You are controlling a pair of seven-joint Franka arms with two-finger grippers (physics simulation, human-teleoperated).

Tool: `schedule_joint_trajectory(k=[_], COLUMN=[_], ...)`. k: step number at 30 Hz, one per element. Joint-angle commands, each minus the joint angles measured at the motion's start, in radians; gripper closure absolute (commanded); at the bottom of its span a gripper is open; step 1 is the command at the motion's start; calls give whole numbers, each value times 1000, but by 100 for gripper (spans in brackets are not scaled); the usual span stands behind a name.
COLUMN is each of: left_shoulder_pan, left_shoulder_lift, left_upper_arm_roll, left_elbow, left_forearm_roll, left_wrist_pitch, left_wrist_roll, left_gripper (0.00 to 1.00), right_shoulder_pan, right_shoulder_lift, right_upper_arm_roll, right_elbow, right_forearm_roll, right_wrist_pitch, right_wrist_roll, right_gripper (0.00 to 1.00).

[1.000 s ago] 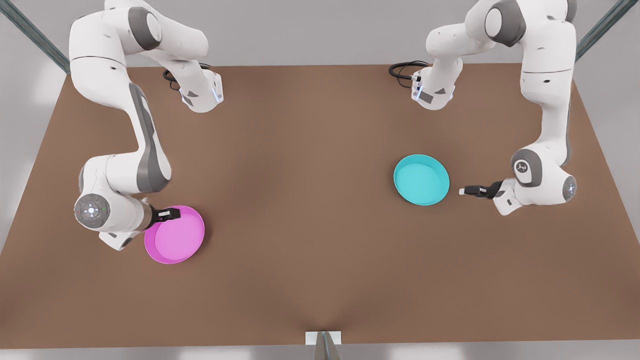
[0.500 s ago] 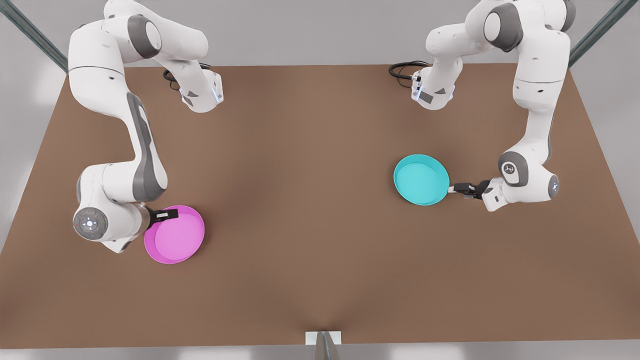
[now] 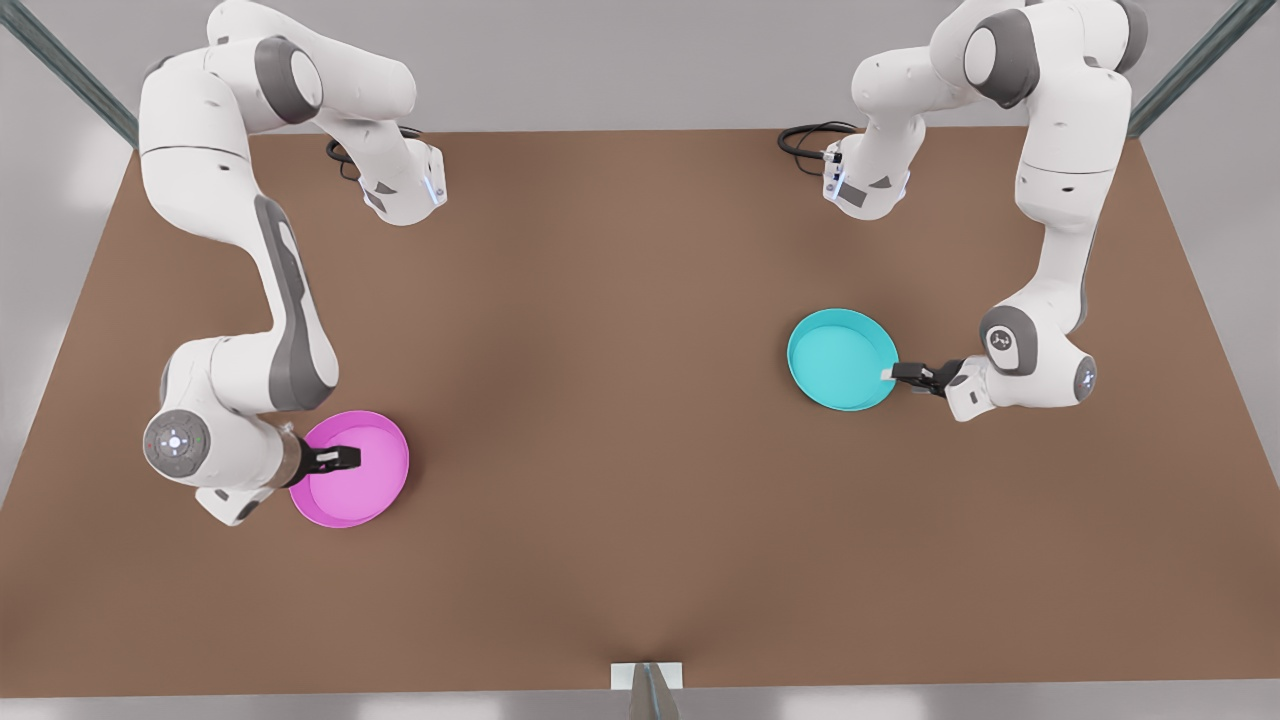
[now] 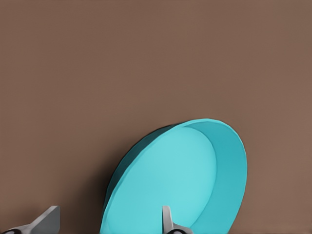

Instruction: Flip the blue plate over with the left arm, and stack the pink plate on top of the blue plate with the right arm

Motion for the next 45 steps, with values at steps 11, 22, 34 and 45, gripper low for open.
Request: schedule_joint_trajectory(k=[11,22,34,45], left_shoulder_pan=[0,-2,-2,-3], left_shoulder_lift=[23,35,57,66], left_upper_arm_roll=[-5,-5,-5,-5], left_elbow=[2,3,5,5], left_forearm_roll=[1,2,2,2], left_wrist_pitch=[3,8,8,5], left_wrist_roll=[1,1,44,59], left_gripper=[3,35,41,50], right_shoulder_pan=[-12,-17,-17,-84], right_shoulder_lift=[6,19,19,6], right_upper_arm_roll=[-3,-3,-3,-3], right_elbow=[3,5,8,-25], right_forearm_roll=[-1,1,-1,2], right_wrist_pitch=[5,11,11,2], right_wrist_roll=[-17,-18,-29,-32], right_gripper=[0,0,0,0])
